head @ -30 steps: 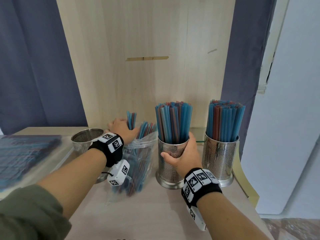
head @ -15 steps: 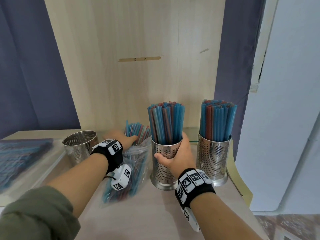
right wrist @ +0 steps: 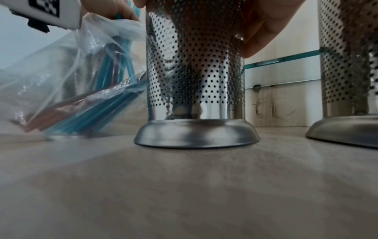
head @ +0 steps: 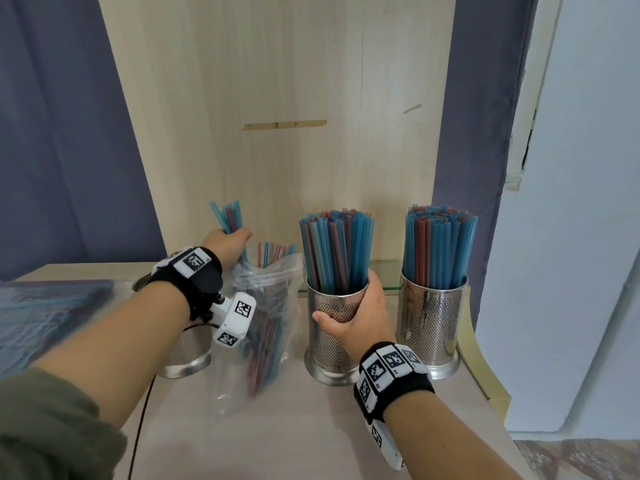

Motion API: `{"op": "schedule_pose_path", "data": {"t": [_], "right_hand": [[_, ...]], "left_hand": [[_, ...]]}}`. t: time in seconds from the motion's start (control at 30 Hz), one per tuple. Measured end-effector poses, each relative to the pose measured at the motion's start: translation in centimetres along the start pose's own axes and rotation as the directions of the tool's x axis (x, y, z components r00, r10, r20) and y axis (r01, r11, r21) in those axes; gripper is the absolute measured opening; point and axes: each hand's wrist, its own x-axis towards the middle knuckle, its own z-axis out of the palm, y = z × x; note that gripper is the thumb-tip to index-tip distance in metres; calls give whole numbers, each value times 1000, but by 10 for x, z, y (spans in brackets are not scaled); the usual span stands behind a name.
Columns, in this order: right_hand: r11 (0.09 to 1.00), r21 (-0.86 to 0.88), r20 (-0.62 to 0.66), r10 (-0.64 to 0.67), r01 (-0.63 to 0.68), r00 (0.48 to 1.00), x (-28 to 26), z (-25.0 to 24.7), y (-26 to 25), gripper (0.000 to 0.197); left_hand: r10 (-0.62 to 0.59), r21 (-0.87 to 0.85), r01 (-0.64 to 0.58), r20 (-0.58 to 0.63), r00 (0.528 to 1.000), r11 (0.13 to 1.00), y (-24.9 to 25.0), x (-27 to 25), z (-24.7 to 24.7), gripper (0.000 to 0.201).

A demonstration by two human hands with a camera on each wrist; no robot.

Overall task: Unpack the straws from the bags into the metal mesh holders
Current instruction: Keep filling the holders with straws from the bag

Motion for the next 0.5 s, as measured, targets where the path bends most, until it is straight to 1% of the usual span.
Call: {"op": "schedule_pose_path", "data": {"t": [0.1,0.2,0.33,0.37,0.4,0.5], "right_hand": [[1000,-1,6,5,-5,1000,0,0,1,120],[1000,2,3,7,-7,1000,0,1,1,120],[1000,0,-1,8,-8,1000,0,1,0,120],[1000,3,-1,6,-6,1000,0,1,1,120],[1000,3,-1,3,-3,1000,0,1,1,120],[1000,-1,1,4,-4,1000,0,1,1,119]], "left_hand": [[9,-126,-21,-89,996,992,10,1,-12,45],[43,-229,-86,-186,982,970,17,-5,-22,39],[125,-362,-198,-215,969,911,25,-7,-33,20],[138,-393,-219,-224,965,893,29,-9,-35,20],[151,-394,-239,-243,958,887,32,-10,-38,22],[227,-320,-327,-312,923,889,43,-14,-45,30]]}}
